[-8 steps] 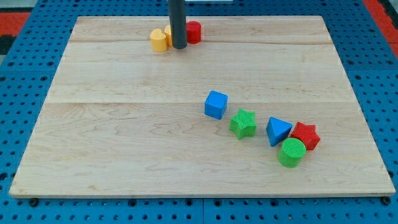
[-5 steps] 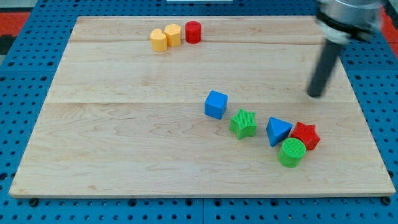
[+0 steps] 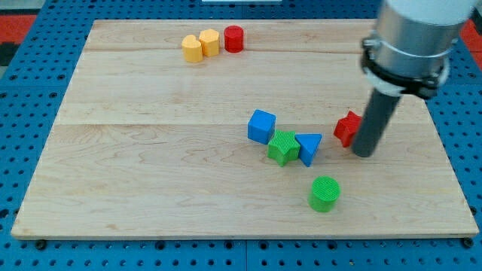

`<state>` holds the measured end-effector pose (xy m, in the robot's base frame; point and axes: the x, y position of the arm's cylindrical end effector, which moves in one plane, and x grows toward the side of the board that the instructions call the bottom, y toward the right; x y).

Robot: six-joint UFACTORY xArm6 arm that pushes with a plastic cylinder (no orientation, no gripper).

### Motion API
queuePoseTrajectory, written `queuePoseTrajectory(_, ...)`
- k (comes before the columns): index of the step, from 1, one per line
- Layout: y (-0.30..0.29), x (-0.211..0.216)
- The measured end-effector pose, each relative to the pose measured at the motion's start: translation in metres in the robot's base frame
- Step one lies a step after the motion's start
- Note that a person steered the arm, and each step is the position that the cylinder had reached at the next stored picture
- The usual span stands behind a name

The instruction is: Place the red star at the right of the red circle

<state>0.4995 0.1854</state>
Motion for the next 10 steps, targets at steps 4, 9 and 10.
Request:
queuePoseTrajectory(4, -0.07, -0.078)
queuePoseTrajectory(9, -0.163, -0.152)
queuePoseTrajectory(10, -0.162, -0.172)
